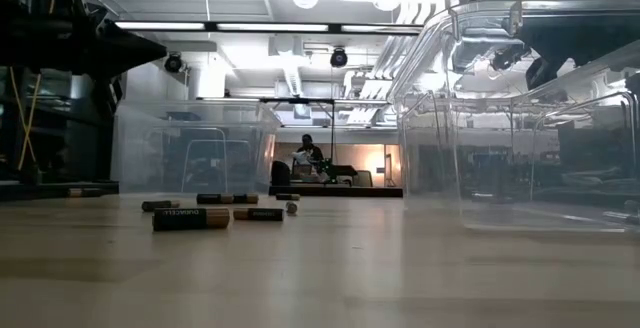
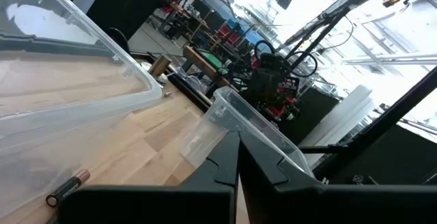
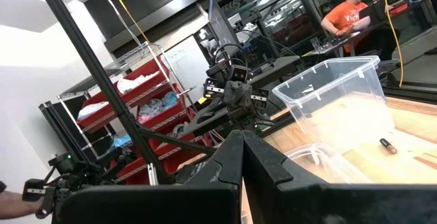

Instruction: Sort batteries

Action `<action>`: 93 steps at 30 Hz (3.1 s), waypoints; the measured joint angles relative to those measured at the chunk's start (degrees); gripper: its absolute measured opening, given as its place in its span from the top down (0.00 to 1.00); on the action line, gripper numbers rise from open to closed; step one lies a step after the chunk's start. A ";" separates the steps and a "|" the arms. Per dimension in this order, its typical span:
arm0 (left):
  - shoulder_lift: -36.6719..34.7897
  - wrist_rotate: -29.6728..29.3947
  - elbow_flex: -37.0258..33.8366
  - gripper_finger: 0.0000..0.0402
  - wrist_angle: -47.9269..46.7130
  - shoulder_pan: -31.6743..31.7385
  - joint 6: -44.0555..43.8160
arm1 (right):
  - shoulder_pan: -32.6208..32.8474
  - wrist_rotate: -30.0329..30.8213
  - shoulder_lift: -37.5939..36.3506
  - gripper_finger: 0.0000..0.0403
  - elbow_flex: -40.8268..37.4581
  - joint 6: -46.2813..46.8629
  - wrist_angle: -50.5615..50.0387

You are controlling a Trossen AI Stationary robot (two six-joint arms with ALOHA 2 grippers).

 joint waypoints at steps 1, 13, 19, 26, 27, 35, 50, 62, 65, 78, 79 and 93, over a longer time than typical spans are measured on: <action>0.00 -0.01 -0.01 1.00 0.01 -0.02 0.00 | 0.02 -0.02 0.02 1.00 -0.02 0.00 0.00; 4.21 -9.74 1.80 1.00 28.68 1.32 -0.74 | 0.02 -0.01 0.00 1.00 -0.02 0.01 0.00; 26.14 6.04 21.31 1.00 10.97 1.00 6.53 | 0.02 0.00 0.00 1.00 0.00 0.00 -0.04; 53.46 19.28 38.71 1.00 -21.89 -3.07 1.98 | -0.21 2.43 0.00 1.00 0.00 -6.60 -0.28; 56.34 19.44 39.12 1.00 -21.71 -4.38 0.28 | -0.24 4.13 0.02 1.00 0.00 -8.27 0.07; 71.55 19.41 39.12 0.86 -21.57 -10.43 -10.78 | -0.52 17.04 -0.01 1.00 0.56 15.13 11.77; 83.60 10.90 39.09 0.47 -31.31 -2.32 -11.06 | -0.11 21.04 2.14 1.00 2.36 19.34 17.35; 90.85 10.10 39.63 0.60 -32.22 -1.57 -12.25 | -0.11 21.35 7.21 1.00 2.38 19.46 21.53; 89.25 10.00 39.13 0.84 -33.33 -1.58 -11.85 | -0.10 21.43 7.42 1.00 2.40 19.04 25.20; 60.08 1.41 44.18 0.98 -28.46 -2.18 5.35 | -0.11 25.02 8.12 1.00 2.49 16.71 33.36; 58.31 -1.15 45.48 0.98 -28.18 -2.08 7.95 | -0.11 25.99 8.67 1.00 2.58 16.99 33.30; 64.69 0.01 54.92 0.94 -43.02 21.97 28.46 | -0.13 24.90 37.04 1.00 23.77 6.33 28.70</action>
